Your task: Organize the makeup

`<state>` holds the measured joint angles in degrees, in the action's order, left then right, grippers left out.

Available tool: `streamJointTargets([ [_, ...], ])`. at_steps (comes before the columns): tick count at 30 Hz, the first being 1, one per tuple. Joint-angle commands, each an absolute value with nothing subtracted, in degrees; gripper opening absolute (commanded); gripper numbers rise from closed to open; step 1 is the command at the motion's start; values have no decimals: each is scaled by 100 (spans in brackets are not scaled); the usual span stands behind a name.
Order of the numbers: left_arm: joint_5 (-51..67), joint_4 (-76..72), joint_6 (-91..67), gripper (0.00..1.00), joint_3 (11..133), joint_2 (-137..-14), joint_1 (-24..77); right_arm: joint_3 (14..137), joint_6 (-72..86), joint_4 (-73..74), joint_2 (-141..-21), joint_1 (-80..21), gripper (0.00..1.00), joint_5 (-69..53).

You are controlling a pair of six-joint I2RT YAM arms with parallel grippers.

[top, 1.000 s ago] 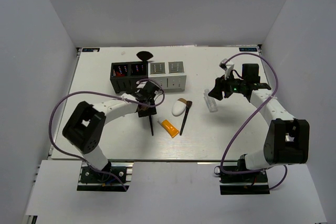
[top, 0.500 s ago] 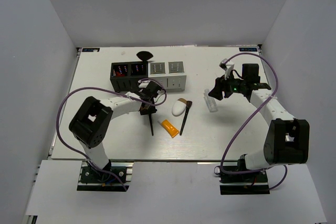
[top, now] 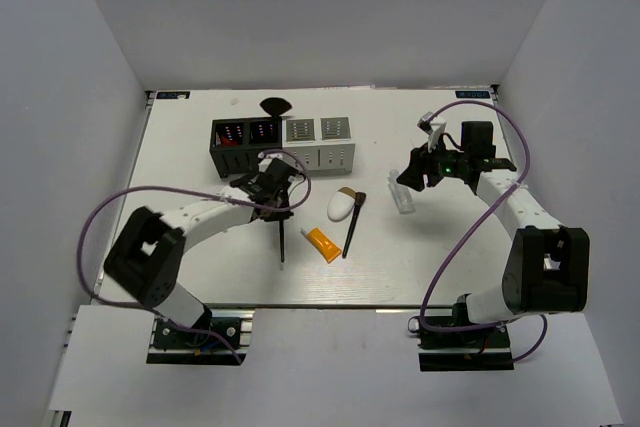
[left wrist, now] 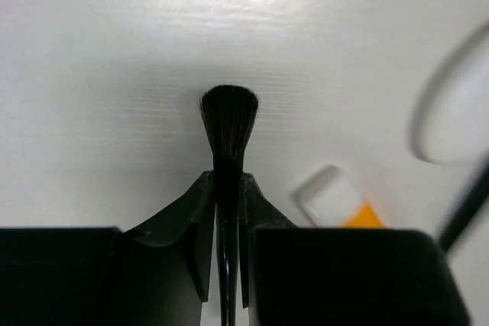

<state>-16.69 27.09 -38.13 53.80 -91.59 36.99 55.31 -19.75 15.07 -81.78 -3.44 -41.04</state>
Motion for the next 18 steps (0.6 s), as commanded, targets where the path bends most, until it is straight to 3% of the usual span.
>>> streamJointTargets([
  [1,-1459,2374,-3516,0,5580,-7807,3666,5493,-2030,1521,-8060,-334,60,-4306],
  [4,-1625,2102,-3323,0,5826,-7094,3612,5493,-2030,1547,-8095,-343,57,-4420],
  [7,-2152,1532,-3060,0,5950,-6768,3560,5502,-2083,1573,-8139,-360,47,-4613],
  [11,-2969,582,-2515,0,6230,-7030,3437,5555,-2153,1600,-8200,-378,15,-4755],
  [13,-3356,63,-2024,0,6441,-7546,3357,5599,-2171,1617,-8209,-413,10,-4790],
  [18,-4112,-1394,-1014,0,7066,-8541,3015,5572,-2162,1644,-8121,-431,10,-4764],
])
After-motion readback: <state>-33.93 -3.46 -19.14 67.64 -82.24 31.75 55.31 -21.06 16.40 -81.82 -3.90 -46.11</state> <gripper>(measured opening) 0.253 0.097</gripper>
